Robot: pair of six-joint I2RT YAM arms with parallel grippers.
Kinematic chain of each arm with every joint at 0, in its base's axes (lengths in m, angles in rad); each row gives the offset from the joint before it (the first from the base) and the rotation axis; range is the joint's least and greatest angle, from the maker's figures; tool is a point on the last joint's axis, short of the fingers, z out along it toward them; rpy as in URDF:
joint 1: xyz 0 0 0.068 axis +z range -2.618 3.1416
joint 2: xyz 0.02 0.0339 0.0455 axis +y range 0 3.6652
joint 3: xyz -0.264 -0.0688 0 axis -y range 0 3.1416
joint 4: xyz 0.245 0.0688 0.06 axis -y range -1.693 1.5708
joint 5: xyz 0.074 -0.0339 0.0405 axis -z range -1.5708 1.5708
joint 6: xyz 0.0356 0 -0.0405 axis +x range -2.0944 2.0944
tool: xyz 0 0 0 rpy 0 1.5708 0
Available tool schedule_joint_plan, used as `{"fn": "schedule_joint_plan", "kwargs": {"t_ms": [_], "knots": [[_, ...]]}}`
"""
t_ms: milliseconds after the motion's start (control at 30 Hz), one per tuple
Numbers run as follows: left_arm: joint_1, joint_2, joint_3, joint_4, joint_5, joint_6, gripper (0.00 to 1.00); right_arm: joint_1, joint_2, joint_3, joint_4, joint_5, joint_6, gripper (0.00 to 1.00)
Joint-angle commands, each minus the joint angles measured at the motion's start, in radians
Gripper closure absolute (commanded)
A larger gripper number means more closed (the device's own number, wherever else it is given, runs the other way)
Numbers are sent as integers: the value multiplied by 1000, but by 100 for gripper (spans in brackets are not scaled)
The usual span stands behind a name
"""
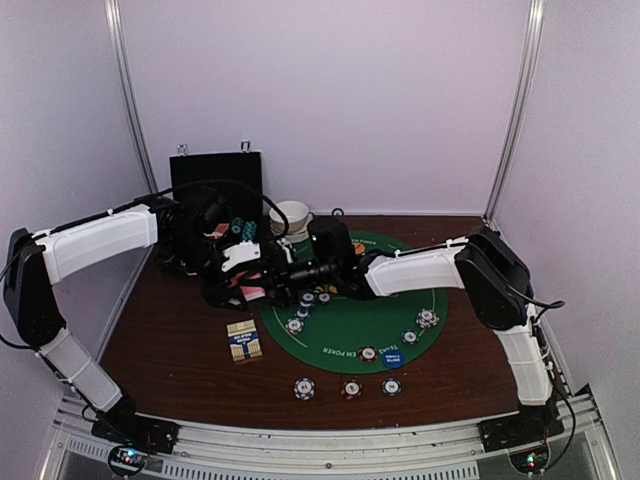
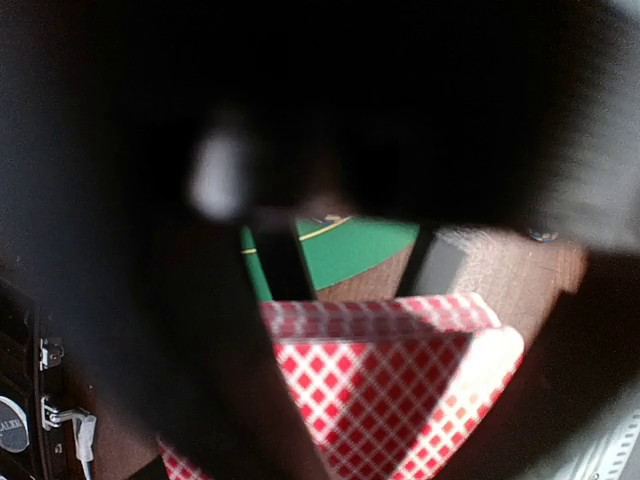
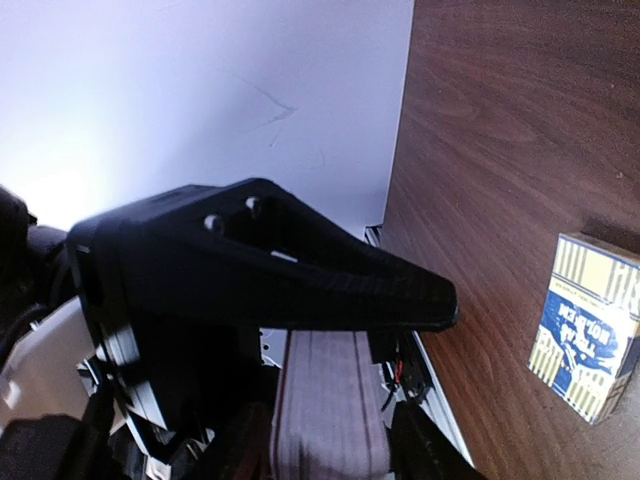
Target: Distribute texas hold em gaming equipment
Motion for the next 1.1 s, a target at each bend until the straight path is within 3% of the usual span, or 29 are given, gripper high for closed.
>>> {"fn": "schedule_joint_plan", "kwargs": {"t_ms": [0, 133, 633, 1067], "knots": [[-3, -21, 4, 10, 6, 24, 83, -3, -11, 40, -104, 22, -91, 43], [-3, -25, 4, 5, 4, 25, 85, -9, -20, 50, -161, 34, -129, 36], [-3, -38, 11, -8, -19, 30, 87, -37, -82, 11, -419, 82, -285, 44], [-3, -28, -4, 2, -53, 23, 92, -44, -161, -24, -383, 47, -275, 46]]}}
